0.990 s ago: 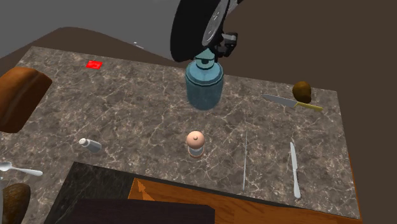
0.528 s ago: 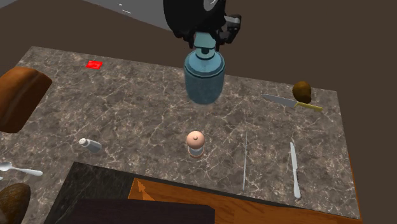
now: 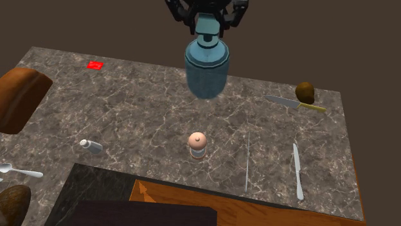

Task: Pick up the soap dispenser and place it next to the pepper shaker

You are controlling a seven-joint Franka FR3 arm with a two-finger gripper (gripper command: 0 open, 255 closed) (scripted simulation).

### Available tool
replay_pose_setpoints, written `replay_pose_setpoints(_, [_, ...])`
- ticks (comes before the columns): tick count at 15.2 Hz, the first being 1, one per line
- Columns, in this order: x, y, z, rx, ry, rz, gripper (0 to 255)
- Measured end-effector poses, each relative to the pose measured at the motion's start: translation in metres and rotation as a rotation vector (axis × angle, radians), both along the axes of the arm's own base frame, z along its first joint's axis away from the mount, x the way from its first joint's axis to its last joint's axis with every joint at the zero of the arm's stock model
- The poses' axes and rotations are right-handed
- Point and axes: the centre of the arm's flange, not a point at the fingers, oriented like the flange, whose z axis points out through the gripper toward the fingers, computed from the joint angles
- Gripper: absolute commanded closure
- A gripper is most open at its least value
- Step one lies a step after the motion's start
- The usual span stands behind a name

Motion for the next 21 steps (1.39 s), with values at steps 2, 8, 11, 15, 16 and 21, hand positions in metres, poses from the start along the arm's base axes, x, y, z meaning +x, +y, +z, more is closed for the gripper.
replay_pose_setpoints(2, [0.0,-0.001,0.011,0.0,0.0,0.0,255])
replay_pose_setpoints(8, [0.0,-0.001,0.043,0.0,0.0,0.0,255])
replay_pose_setpoints(11, [0.001,-0.001,0.057,0.0,0.0,0.0,255])
replay_pose_setpoints(15, [-0.008,0.04,0.061,0.0,0.0,0.001,255])
replay_pose_setpoints(16, [-0.011,0.051,0.062,0.0,0.001,0.001,255])
replay_pose_setpoints(21, [-0.02,0.117,0.061,0.0,0.001,0.002,255])
